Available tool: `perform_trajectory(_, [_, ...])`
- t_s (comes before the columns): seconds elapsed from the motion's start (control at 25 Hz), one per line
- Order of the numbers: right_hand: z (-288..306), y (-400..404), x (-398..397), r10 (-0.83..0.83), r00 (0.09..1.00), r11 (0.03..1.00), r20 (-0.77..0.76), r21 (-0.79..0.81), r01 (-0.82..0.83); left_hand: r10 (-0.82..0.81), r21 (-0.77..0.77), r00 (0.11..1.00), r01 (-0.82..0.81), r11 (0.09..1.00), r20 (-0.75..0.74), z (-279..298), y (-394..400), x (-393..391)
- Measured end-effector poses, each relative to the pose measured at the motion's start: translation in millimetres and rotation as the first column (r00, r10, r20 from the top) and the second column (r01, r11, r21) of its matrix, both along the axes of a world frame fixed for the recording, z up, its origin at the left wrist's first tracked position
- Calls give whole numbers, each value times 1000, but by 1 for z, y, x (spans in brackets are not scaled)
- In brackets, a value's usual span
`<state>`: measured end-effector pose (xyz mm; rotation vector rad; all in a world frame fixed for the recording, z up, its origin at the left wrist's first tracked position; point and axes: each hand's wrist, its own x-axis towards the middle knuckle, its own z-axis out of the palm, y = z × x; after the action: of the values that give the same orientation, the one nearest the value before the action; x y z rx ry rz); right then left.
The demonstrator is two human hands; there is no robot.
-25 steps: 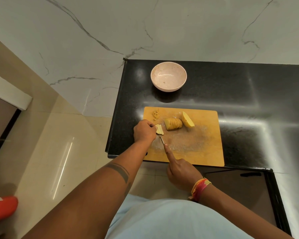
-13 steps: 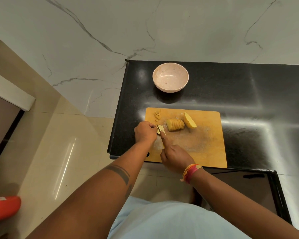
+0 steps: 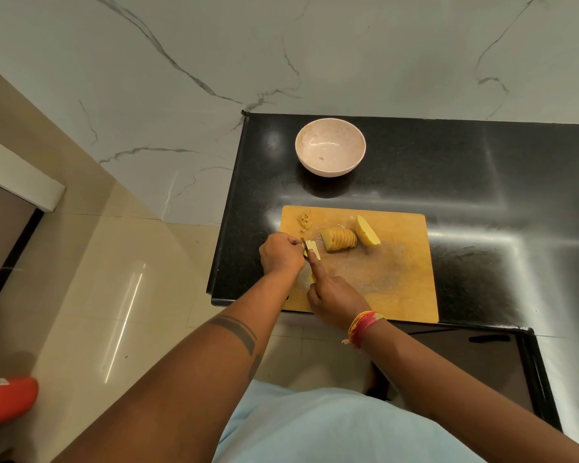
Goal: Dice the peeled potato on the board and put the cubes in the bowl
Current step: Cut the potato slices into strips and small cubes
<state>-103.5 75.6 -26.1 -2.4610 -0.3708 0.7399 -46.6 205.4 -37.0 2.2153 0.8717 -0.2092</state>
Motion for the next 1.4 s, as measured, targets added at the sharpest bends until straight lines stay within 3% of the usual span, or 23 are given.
perform_trajectory(0.6, [5, -30, -43, 95, 995, 995, 29, -38, -94, 1, 43, 998, -3, 999, 61, 2, -6, -8])
perform_trajectory(0.8, [11, -50, -36, -27, 997, 999, 72, 26, 26, -43, 36, 996, 40, 999, 79, 0, -16, -14])
perform_trajectory(1.08, [14, -48, -8, -39, 999, 999, 31, 22, 38, -322, 295, 947, 309, 904, -4, -4, -27, -18])
perform_trajectory(1.4, [7, -44, 0, -23, 1000, 1000, 7, 0, 23, -614, 280, 788, 580, 765, 46, -1, 6, -8])
